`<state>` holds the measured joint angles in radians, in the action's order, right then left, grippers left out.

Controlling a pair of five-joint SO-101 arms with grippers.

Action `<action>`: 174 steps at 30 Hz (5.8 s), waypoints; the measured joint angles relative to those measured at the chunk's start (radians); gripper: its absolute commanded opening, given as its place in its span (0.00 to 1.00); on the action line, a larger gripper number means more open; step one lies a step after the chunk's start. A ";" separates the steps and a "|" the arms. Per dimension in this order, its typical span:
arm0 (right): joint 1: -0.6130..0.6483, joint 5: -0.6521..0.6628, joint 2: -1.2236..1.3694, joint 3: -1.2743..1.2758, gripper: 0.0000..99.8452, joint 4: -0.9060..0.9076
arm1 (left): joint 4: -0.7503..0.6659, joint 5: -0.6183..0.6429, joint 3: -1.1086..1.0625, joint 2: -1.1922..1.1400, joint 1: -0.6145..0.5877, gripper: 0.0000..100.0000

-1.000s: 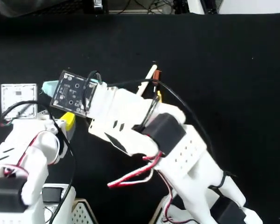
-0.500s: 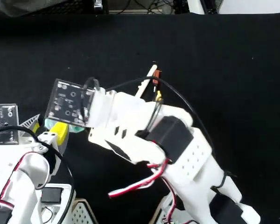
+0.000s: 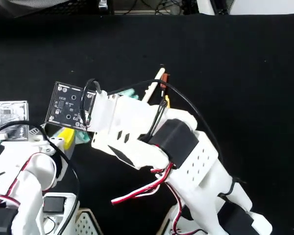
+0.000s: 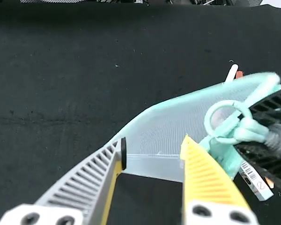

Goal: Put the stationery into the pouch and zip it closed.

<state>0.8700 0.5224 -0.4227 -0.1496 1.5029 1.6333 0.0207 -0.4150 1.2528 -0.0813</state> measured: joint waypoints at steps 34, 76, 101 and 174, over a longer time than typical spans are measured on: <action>-0.002 0.002 0.002 0.000 0.01 0.018 | 0.011 0.298 -0.084 0.003 0.186 0.21; -0.305 -0.035 -0.209 0.164 0.01 -0.017 | 0.098 -0.020 0.140 -0.232 -0.123 0.04; -0.322 -0.041 -0.287 0.166 0.15 -0.005 | 0.120 0.077 0.201 -0.423 -0.135 0.03; -0.471 0.020 -0.224 1.284 0.18 -0.324 | 0.107 -0.097 0.207 -0.425 -0.327 0.03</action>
<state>0.3989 0.5424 -0.6467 1.1347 1.1792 1.7407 -0.0760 -0.2079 0.8278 -0.4081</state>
